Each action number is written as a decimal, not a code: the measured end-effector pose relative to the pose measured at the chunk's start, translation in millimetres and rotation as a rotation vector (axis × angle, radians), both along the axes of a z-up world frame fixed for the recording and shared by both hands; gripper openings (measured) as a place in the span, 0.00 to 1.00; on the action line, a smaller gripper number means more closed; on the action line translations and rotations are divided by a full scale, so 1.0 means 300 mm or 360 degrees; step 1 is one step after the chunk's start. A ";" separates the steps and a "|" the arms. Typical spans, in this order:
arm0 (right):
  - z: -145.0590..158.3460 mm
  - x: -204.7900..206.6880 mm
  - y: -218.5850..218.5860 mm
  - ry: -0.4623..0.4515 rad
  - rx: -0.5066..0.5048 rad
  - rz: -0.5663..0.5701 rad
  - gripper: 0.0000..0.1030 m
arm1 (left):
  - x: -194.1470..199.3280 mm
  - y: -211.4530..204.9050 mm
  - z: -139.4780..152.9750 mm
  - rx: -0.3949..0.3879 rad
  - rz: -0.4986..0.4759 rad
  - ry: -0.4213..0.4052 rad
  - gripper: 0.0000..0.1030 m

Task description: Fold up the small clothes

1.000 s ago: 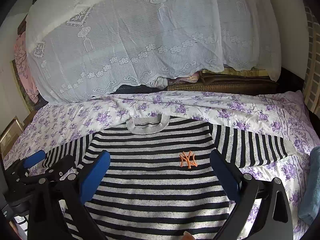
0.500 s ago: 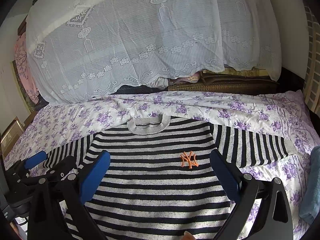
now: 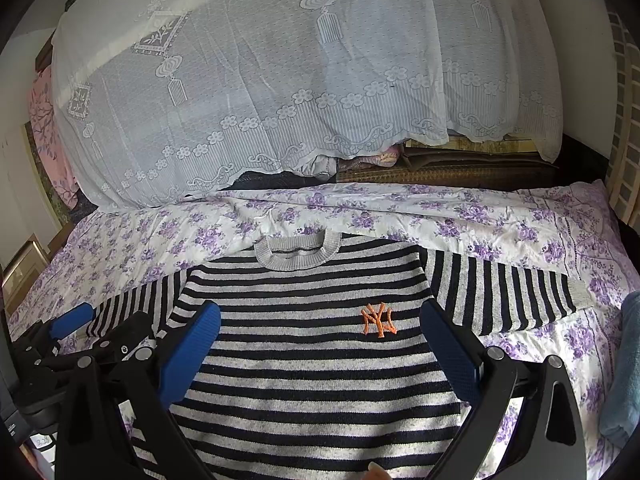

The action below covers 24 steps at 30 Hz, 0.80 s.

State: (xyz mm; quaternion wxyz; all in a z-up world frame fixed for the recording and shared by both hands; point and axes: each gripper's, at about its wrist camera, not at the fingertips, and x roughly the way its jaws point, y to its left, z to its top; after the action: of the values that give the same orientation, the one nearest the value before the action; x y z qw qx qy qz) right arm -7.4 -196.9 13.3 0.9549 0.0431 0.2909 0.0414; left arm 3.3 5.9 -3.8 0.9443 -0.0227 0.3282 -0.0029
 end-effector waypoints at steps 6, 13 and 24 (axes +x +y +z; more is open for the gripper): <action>0.011 -0.004 0.004 -0.0003 0.0002 -0.0001 0.97 | 0.000 0.000 -0.001 -0.0002 0.0001 0.0000 0.96; 0.012 -0.005 0.005 -0.0004 0.0004 0.0001 0.97 | 0.000 0.000 -0.001 -0.0001 0.0001 0.0000 0.96; 0.017 -0.007 0.008 -0.0007 0.0007 0.0001 0.97 | -0.001 0.001 -0.001 -0.0004 0.0002 0.0001 0.96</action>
State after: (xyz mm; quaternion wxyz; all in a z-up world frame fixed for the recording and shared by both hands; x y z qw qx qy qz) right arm -9.4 -194.4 18.4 0.9554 0.0452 0.2887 0.0425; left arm 3.1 6.1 -4.2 0.9442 -0.0240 0.3286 -0.0028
